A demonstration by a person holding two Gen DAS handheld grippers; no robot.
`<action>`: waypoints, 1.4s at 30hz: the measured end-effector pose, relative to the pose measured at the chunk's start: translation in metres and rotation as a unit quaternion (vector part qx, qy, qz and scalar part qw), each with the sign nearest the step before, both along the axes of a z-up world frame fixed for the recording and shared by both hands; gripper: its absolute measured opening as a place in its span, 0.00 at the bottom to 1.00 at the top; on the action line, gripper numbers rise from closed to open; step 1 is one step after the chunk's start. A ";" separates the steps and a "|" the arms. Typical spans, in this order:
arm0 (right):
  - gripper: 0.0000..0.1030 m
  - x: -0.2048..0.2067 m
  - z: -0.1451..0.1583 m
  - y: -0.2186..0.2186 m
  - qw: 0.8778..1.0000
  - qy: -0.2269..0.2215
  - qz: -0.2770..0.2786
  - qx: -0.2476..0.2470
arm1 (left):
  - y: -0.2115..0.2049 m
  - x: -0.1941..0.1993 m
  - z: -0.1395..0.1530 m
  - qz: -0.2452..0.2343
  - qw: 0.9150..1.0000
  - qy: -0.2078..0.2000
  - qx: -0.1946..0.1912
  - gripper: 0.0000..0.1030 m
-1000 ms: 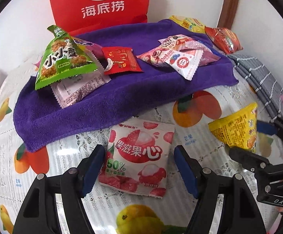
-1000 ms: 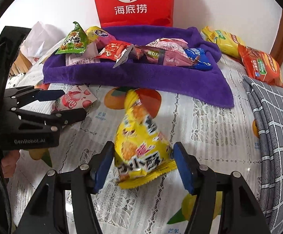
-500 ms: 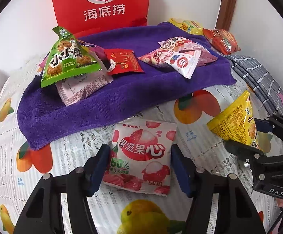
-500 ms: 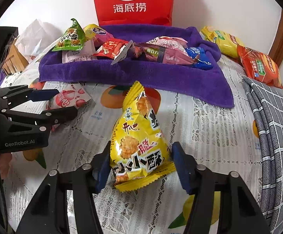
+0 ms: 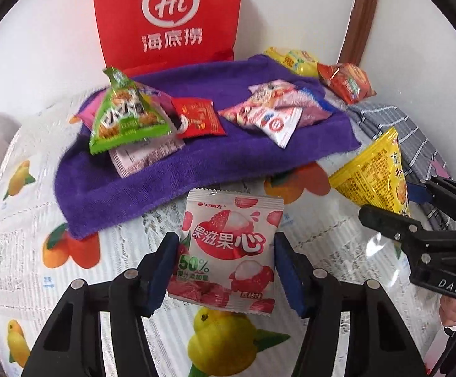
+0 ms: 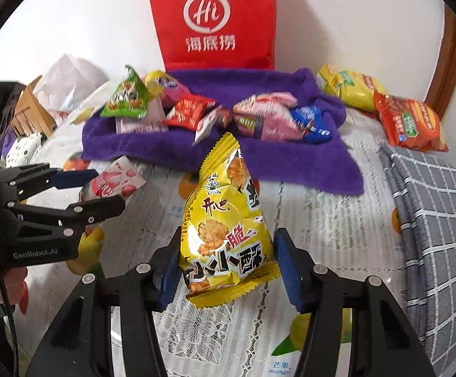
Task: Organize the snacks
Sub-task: 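Carry the lychee packet over the purple towel while the right carries the yellow bag there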
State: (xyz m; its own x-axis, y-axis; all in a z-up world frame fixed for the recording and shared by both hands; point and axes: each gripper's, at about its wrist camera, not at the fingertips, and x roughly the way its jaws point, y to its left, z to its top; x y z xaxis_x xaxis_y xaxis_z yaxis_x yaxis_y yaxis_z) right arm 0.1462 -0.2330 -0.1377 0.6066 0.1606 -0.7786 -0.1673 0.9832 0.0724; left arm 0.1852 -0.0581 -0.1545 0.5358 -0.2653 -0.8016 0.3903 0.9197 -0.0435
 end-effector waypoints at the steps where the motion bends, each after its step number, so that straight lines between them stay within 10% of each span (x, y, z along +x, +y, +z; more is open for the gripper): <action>1: 0.53 0.000 0.005 -0.001 1.000 -0.003 -0.002 0.000 | 0.000 -0.001 0.004 0.000 1.000 -0.002 -0.003 0.57; 24: 0.53 0.050 0.090 -0.027 0.996 -0.067 -0.054 0.008 | 0.011 0.038 0.082 0.021 0.998 -0.049 -0.042 0.57; 42: 0.53 0.101 0.083 -0.030 0.996 -0.059 -0.060 0.003 | 0.000 0.088 0.087 0.022 0.998 -0.047 -0.048 0.57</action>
State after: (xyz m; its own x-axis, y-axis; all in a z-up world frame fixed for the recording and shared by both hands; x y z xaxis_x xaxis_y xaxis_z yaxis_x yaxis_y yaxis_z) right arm 0.2468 -0.2627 -0.0543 0.7095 0.0852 -0.6996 -0.0555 0.9963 0.0650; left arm 0.2731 -0.0583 -0.0675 0.6207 -0.3126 -0.7190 0.3568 0.9292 -0.0960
